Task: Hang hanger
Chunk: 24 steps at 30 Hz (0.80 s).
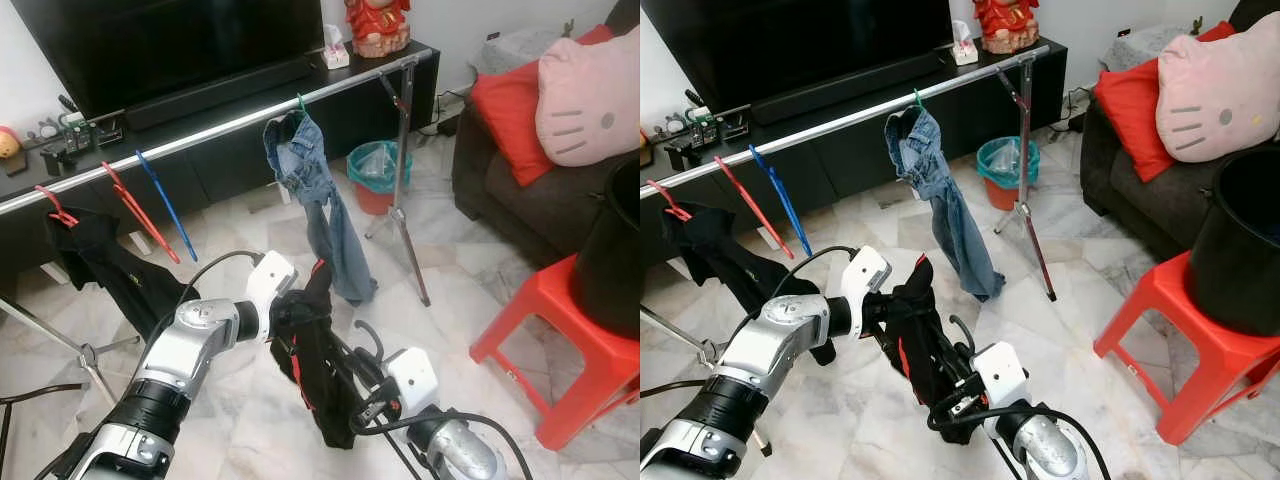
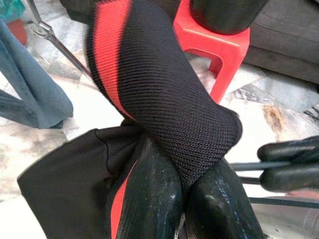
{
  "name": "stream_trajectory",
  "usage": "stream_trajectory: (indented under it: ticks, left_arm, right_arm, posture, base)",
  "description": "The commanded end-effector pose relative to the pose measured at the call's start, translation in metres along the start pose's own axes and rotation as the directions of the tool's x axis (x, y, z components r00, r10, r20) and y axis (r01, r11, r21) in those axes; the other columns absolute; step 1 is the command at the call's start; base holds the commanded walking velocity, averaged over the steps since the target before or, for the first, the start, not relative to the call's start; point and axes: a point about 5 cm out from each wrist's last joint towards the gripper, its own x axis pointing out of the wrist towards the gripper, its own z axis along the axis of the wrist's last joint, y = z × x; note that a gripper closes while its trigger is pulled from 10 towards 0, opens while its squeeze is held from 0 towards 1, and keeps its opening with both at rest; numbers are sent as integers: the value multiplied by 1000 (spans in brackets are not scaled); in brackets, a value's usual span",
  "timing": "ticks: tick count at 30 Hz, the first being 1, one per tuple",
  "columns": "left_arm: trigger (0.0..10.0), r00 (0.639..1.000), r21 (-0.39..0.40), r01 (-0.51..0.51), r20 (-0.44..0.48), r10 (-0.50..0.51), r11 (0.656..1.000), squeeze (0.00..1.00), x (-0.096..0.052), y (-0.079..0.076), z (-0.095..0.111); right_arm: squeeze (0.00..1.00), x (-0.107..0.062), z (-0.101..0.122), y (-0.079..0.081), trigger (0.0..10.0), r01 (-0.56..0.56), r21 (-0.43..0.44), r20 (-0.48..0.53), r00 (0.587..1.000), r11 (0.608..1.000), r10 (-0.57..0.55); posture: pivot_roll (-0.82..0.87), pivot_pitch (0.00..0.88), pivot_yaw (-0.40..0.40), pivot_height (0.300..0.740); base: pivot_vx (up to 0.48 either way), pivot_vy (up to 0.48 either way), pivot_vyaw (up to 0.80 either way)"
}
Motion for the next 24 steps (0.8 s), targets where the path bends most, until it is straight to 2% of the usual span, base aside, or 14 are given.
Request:
stream_trajectory:
  ticks: [1, 6, 11, 17, 24]
  left_arm:
    - [10000, 999, 15, 15, 30, -15, 1000, 0, -2, -1, 8]
    - [10000, 1000, 16, -10, 25, 10, 1000, 0, -3, 2, 6]
    - [10000, 1000, 8, -2, 28, 2, 1000, 0, -3, 2, 7]
    - [10000, 995, -3, 103, 1, -103, 995, 0, -8, -9, 4]
    - [10000, 979, -21, 201, -35, -201, 979, 0, -16, -20, -1]
  right_arm:
    - [0, 1, 0, 8, 10000, -53, 18, -11, 999, 998, 53]
    - [0, -3, 1, 13, 10000, -105, 49, -12, 994, 993, 106]
    - [0, -7, 3, 7, 10000, -92, 57, -3, 996, 994, 92]
    - [0, 1, 9, -14, 10000, 73, -6, 31, 997, 997, -72]
    - [0, 5, 11, -16, 10000, 85, 12, 46, 995, 996, -86]
  posture:
    - [109, 36, 178, 740]
    - [110, 38, 180, 740]
    - [107, 40, 182, 740]
    - [112, 36, 184, 740]
    - [120, 33, 182, 740]
  base:
    - [0, 0, 0]
    - [0, 0, 0]
    - [0, 0, 0]
    - [0, 0, 0]
    - [0, 0, 0]
